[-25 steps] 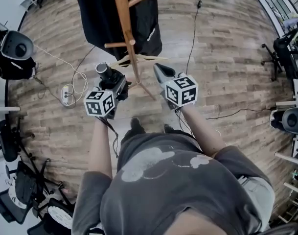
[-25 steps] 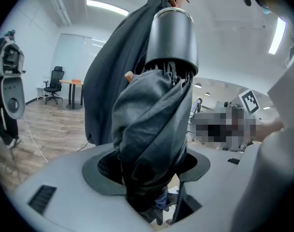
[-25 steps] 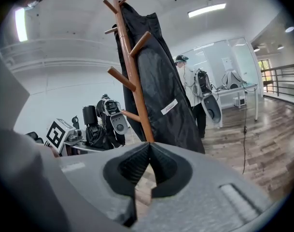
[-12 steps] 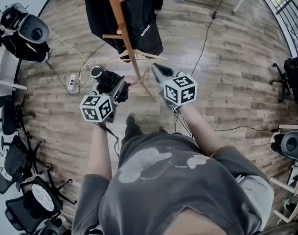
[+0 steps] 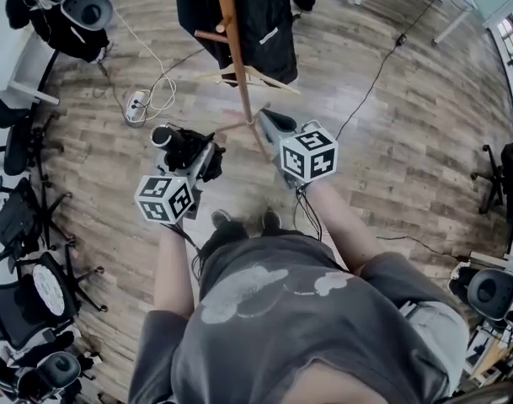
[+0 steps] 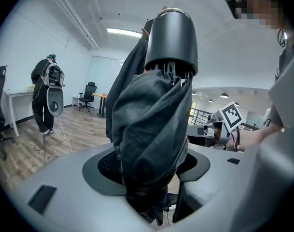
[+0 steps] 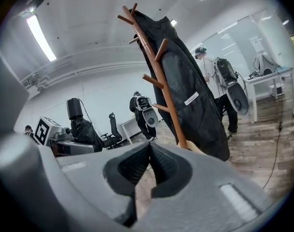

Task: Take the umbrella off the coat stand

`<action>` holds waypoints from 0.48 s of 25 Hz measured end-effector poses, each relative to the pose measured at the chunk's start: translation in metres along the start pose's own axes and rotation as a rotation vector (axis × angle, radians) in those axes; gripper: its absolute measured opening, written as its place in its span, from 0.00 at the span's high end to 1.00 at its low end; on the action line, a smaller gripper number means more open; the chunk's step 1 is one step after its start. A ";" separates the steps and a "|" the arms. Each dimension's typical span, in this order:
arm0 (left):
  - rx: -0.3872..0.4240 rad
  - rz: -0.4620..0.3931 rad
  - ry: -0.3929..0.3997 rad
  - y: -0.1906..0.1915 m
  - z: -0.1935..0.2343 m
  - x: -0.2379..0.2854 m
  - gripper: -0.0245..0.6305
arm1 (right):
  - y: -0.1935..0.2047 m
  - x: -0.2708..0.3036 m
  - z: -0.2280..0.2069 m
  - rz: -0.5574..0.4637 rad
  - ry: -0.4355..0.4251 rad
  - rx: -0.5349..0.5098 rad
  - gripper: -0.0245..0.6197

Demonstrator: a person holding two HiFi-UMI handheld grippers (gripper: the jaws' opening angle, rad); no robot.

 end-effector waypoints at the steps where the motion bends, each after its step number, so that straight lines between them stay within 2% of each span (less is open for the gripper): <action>1: -0.012 -0.005 -0.010 0.004 0.001 -0.006 0.54 | 0.002 0.003 0.004 0.009 -0.010 -0.006 0.96; 12: -0.095 -0.037 -0.074 0.064 0.008 -0.076 0.54 | 0.022 0.017 0.062 0.062 -0.051 -0.059 0.96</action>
Point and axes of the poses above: the fingertips, and each gripper's own axes: x forward along the fingers, z to its left, y out of its underside, the point moved 4 cm from there along -x, backward along the fingers, and after that the axes turned 13 degrees about z, right-handed, at the moved point
